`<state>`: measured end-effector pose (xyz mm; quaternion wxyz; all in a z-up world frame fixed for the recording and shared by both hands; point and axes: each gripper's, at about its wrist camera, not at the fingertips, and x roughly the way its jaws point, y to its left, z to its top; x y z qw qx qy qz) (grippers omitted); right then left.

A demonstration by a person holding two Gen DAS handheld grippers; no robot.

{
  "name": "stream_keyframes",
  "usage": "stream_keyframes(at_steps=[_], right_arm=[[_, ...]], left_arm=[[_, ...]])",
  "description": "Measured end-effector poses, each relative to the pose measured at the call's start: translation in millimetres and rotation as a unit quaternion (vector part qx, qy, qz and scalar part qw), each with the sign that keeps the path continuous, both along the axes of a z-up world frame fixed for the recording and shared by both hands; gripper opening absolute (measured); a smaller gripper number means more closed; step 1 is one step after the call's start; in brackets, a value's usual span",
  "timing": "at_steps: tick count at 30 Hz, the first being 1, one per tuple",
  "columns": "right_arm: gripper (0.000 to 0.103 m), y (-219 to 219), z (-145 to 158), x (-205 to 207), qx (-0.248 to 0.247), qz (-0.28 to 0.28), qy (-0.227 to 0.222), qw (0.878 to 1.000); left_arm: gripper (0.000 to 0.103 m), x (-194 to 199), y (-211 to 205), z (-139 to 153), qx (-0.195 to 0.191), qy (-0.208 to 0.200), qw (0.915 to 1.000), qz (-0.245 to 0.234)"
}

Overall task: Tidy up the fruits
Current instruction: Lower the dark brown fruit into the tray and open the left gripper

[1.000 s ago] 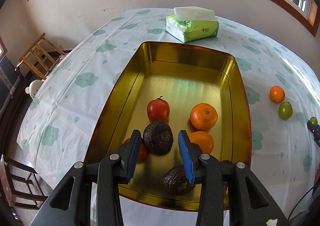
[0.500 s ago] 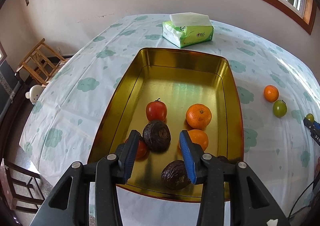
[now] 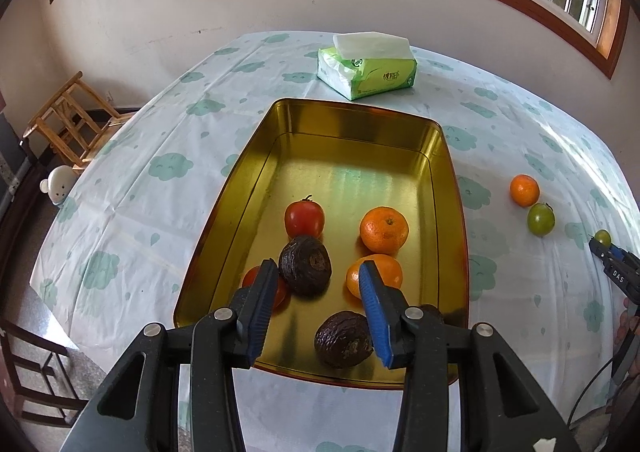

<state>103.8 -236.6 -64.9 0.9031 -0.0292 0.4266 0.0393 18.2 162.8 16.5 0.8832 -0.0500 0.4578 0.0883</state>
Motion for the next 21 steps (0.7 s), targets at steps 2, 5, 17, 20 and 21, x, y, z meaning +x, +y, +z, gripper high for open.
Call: stream_keyframes(at_steps=[2,5,17,20,21], right_arm=[[0.039,-1,0,0,0.001,0.0,0.0,1.0],[0.039,0,0,0,0.0,0.0,0.0,1.0],[0.038,0,0,1,-0.004,-0.005,0.003,1.0],[0.038,1,2,1,-0.008,-0.006,0.003,1.0],[0.038,2,3,1,-0.008,-0.005,0.003,1.0]], left_arm=[[0.04,-1,1,0,0.001,0.001,1.0,0.005],[0.043,-3,2,-1,0.004,0.002,0.9999,0.009],[0.061,-9,-1,-2,0.018,-0.003,0.9998,0.011],[0.063,-11,-2,-2,0.022,-0.004,0.9997,0.012],[0.063,-11,-1,-3,0.022,-0.004,0.9997,0.013]])
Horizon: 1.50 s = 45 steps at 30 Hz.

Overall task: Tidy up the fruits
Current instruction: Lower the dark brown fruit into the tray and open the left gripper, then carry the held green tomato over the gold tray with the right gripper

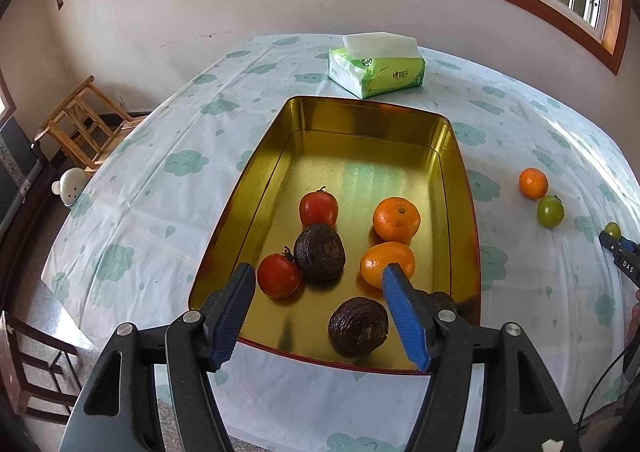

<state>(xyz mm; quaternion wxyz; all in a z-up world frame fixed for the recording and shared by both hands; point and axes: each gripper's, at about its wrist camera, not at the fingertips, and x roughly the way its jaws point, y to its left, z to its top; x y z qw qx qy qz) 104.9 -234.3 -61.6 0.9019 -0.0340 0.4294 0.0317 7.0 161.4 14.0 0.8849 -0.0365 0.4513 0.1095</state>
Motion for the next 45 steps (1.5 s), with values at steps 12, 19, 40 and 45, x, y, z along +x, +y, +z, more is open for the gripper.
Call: stream_keyframes(at_steps=[12,19,40,45], right_arm=[[0.038,49,38,-9,0.006,0.055,-0.029,0.998],[0.038,108,54,-15,0.026,0.123,-0.037,0.991],[0.038,286,60,-57,0.067,0.325,-0.022,0.943],[0.038,304,50,-62,0.055,0.346,-0.011,0.937]], left_arm=[[0.065,-7,9,1,-0.014,-0.002,0.9998,0.013],[0.065,-12,18,1,-0.025,-0.004,0.9993,0.026],[0.066,-40,76,3,-0.036,-0.008,0.9929,0.113],[0.066,-43,83,0,-0.036,-0.002,0.9919,0.122]])
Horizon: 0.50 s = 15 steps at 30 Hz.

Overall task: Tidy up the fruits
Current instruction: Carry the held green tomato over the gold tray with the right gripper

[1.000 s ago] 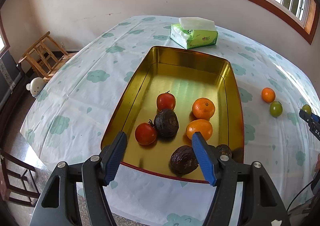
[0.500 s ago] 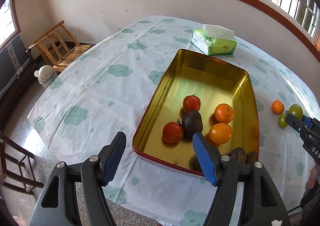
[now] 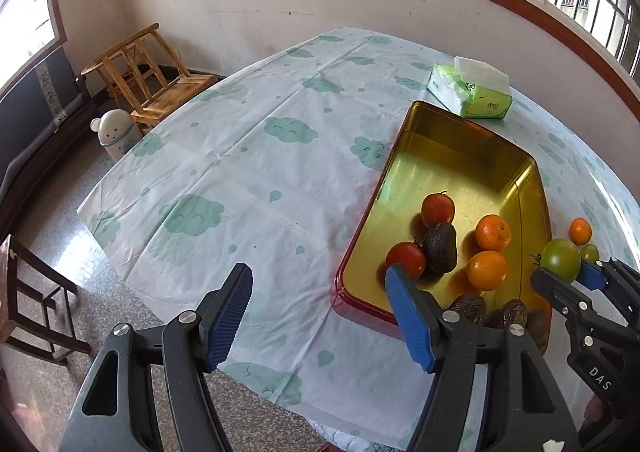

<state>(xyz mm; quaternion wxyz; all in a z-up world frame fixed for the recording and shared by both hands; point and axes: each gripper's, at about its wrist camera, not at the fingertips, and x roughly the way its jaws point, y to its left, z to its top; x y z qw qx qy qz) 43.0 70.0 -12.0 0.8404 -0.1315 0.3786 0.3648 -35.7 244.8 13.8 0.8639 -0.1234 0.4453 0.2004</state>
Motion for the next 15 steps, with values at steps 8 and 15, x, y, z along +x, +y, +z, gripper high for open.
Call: stream_keyframes(at_steps=[8,15], right_arm=[[0.038,9,-11,-2,-0.014,0.008,0.007,1.0],[0.038,16,-16,-4,-0.025,0.013,0.005,1.0]], left_arm=[[0.066,-4,8,-4,-0.002,0.007,0.9999,0.011],[0.066,-4,10,-6,-0.009,0.01,0.9998,0.013]])
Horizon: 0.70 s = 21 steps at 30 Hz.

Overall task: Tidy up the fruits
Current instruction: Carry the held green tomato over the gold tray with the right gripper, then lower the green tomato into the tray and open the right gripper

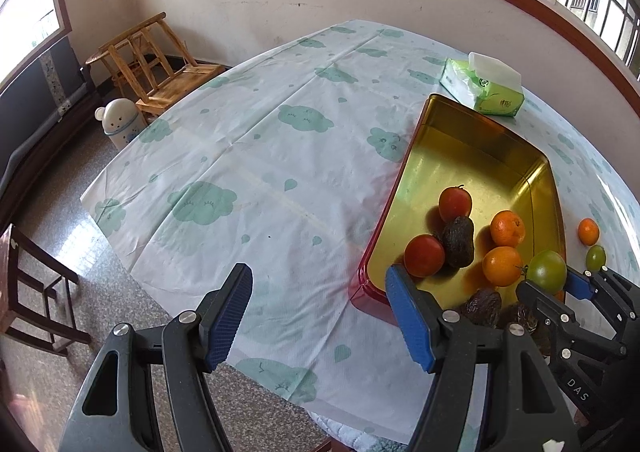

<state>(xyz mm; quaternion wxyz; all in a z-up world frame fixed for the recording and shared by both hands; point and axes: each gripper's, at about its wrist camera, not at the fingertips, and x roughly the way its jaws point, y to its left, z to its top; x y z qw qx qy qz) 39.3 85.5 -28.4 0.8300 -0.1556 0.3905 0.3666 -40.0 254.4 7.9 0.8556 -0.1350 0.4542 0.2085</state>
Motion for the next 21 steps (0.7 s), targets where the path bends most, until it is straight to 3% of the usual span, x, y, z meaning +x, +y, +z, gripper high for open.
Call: stream_keyframes(at_steps=[14,21], right_arm=[[0.04,2.1,-2.7,-4.1,0.004,0.01,0.005,1.0],[0.049,-4.7,5.4,-8.1,0.018,0.004,-0.003,1.0]], left_arm=[[0.066,-3.1,1.0,1.2,-0.004,-0.003,1.0,0.004],[0.066,-3.5,-0.6,2.4,-0.003,-0.005,1.0,0.003]])
